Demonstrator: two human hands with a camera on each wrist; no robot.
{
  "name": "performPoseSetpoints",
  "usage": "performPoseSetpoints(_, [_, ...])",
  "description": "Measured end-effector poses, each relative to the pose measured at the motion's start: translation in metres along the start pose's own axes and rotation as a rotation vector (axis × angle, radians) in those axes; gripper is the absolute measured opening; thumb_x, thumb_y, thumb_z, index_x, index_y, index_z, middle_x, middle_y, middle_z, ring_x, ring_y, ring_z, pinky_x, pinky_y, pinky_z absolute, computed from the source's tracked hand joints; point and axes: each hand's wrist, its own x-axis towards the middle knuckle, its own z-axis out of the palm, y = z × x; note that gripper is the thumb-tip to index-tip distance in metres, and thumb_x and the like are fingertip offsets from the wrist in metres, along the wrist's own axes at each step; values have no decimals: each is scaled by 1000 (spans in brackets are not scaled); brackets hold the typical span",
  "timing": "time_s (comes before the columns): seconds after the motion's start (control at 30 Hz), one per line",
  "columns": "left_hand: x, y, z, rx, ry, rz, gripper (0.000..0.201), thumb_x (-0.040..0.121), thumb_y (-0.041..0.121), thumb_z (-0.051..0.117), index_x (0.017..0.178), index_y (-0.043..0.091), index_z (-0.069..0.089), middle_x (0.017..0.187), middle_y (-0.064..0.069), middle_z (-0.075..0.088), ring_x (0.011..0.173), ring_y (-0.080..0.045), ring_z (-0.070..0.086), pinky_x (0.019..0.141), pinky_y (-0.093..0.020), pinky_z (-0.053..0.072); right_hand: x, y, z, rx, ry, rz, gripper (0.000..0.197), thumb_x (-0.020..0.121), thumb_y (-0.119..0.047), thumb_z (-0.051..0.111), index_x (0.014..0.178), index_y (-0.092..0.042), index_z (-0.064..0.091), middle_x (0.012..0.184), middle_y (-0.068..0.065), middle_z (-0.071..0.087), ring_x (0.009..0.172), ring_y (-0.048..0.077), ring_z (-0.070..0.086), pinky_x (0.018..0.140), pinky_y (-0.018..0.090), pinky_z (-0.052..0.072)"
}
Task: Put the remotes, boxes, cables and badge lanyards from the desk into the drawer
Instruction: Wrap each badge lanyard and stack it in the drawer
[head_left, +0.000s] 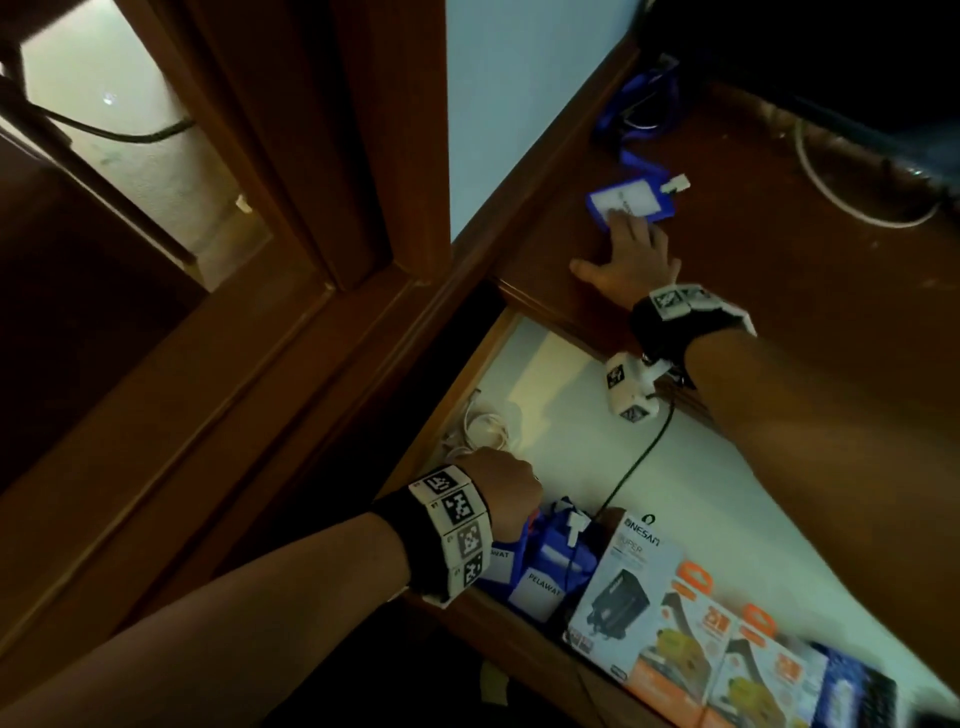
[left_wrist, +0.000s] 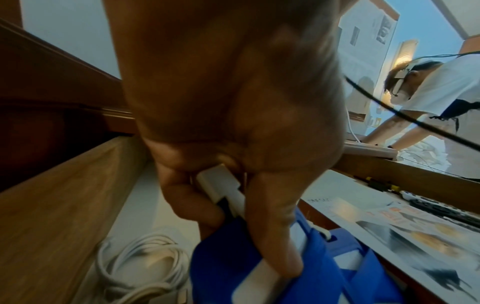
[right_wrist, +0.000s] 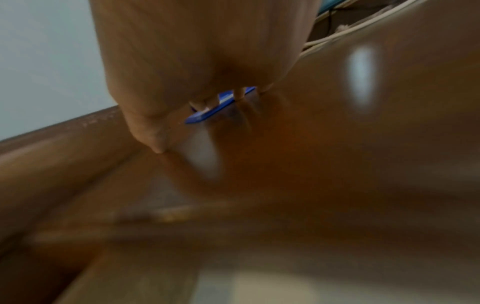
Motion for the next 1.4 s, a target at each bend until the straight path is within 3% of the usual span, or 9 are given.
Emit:
performPoseSetpoints(0.27, [5,15,-8,116,23,-38,19,84,20,63,99,8,66,103,-11,64,90,-28,63,66,-31,37,-95,68,11,-110,29,64,115,60,-77,66,149,-27,13,146,9,17,133,38,21,105,60,25])
performPoseSetpoints(0.4, [10,31,-17,176,-31,-34,19,83,22,67,93,6,63,102,-11,62,87,-27,61,67,-33,42,-133,108,19,-133,132,97,99,65,-55,79,144,-26,28,135,9,25,124,36,29,100,59,33])
performPoseSetpoints(0.53, [14,60,-25,229,-19,24,39,84,30,70,64,8,43,89,-13,59,73,-25,53,62,-33,36,-165,151,22,-91,207,180,80,71,-32,79,139,-23,37,151,13,19,133,38,24,102,59,30])
performPoseSetpoints(0.67, [29,82,-18,283,-27,22,26,87,33,66,80,10,57,102,-14,63,87,-29,60,63,-33,38,-194,193,17,-104,226,174,64,71,-19,80,126,-14,48,148,15,31,132,39,31,98,62,36])
performPoseSetpoints(0.83, [41,92,-2,293,-3,-95,35,85,40,68,100,9,64,105,-13,64,91,-29,63,66,-33,41,-220,224,9,-102,264,155,47,71,-5,75,113,-5,54,134,17,46,114,43,44,82,57,46])
performPoseSetpoints(1.07, [44,94,6,183,140,-192,38,81,30,70,112,13,58,115,-9,55,103,-28,56,77,-36,44,-247,250,11,74,358,114,41,71,4,65,111,3,54,113,24,58,96,44,53,74,48,48])
performPoseSetpoints(1.17, [49,107,-6,89,306,-235,32,83,22,62,114,16,56,116,-5,54,103,-23,55,77,-35,48,-262,258,8,230,447,140,32,73,10,58,104,3,53,104,23,57,90,43,54,67,40,42])
performPoseSetpoints(1.3, [62,133,-37,-111,547,-234,25,91,39,52,108,22,59,110,3,59,97,-19,58,77,-32,49,-276,255,-7,461,477,184,19,82,9,47,97,-3,45,100,19,49,77,43,54,59,39,34])
performPoseSetpoints(1.4, [74,157,-67,-474,597,-189,30,91,49,52,96,22,64,96,3,67,87,-16,64,77,-33,52,-284,248,-21,546,541,135,16,83,7,42,95,-4,42,97,13,44,70,39,51,57,36,31])
